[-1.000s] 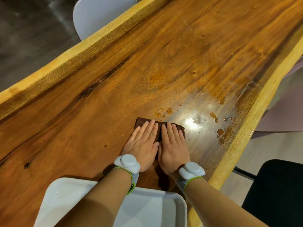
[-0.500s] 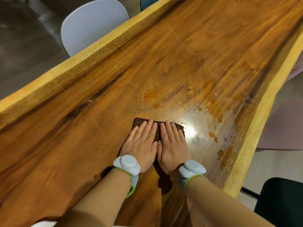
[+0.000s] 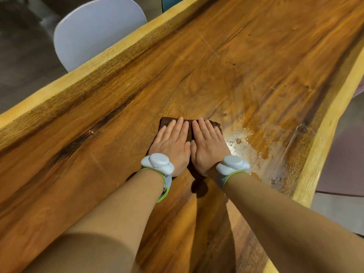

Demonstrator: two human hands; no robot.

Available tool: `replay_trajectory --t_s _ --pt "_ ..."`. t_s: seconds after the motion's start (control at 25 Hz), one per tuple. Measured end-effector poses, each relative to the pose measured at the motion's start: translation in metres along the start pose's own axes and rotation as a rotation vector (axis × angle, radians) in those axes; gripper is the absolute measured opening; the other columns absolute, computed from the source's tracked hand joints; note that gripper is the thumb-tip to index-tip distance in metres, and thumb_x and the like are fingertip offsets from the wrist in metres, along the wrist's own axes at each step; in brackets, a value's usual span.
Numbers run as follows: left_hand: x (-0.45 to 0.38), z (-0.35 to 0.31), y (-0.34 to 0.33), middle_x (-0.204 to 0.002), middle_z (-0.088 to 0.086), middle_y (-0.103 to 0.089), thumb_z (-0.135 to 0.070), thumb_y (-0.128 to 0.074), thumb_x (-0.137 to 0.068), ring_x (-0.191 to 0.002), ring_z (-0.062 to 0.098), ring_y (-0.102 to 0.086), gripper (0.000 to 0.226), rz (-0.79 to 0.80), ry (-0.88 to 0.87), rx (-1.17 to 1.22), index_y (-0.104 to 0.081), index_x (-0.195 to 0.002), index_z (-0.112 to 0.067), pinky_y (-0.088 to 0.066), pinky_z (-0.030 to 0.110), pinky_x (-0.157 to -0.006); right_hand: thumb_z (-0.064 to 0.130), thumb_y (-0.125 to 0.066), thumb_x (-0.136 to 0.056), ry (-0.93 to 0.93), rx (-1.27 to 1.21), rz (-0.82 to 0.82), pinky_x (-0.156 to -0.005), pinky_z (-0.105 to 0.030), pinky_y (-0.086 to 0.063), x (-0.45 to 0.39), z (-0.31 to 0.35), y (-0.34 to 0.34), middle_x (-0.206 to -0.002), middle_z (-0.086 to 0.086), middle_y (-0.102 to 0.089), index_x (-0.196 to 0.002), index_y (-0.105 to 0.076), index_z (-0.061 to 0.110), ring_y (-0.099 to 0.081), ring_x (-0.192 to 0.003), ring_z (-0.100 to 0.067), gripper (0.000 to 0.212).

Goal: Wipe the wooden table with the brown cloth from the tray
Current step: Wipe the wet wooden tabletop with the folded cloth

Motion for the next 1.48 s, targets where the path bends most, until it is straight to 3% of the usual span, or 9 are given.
replay_trajectory --t_s 0.52,1.48 --pt "-0.06 -0.019 -0.012 -0.162 0.004 -0.004 -0.035 -0.019 -0.096 -0.148 0.021 -0.003 0.061 0.02 0.072 -0.001 -0.007 -0.152 -0.015 -0.002 0.04 -0.119 0.034 -0.025 -0.101 0.07 0.067 0.04 -0.12 -0.039 -0.006 -0.048 -0.048 0.01 -0.163 -0.007 -0.01 -0.155 -0.013 0.014 -0.009 -0.149 -0.022 0.059" --pt "0.068 -0.11 -0.03 -0.162 0.003 -0.002 -0.04 -0.013 -0.096 -0.148 0.019 0.001 0.061 0.128 -0.126 0.005 -0.003 -0.152 -0.017 0.003 0.036 -0.118 0.036 -0.026 -0.102 -0.081 -0.048 0.139 -0.119 -0.04 -0.001 0.123 -0.066 0.003 -0.164 -0.008 -0.003 -0.155 -0.007 0.014 -0.001 -0.15 -0.023 0.061"
Point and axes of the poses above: each hand's wrist, its own x-axis away from the middle knuckle, its own y-axis out of the back of the hand, z = x × y, the point moved 9 cm from there along -x, towards the middle knuckle
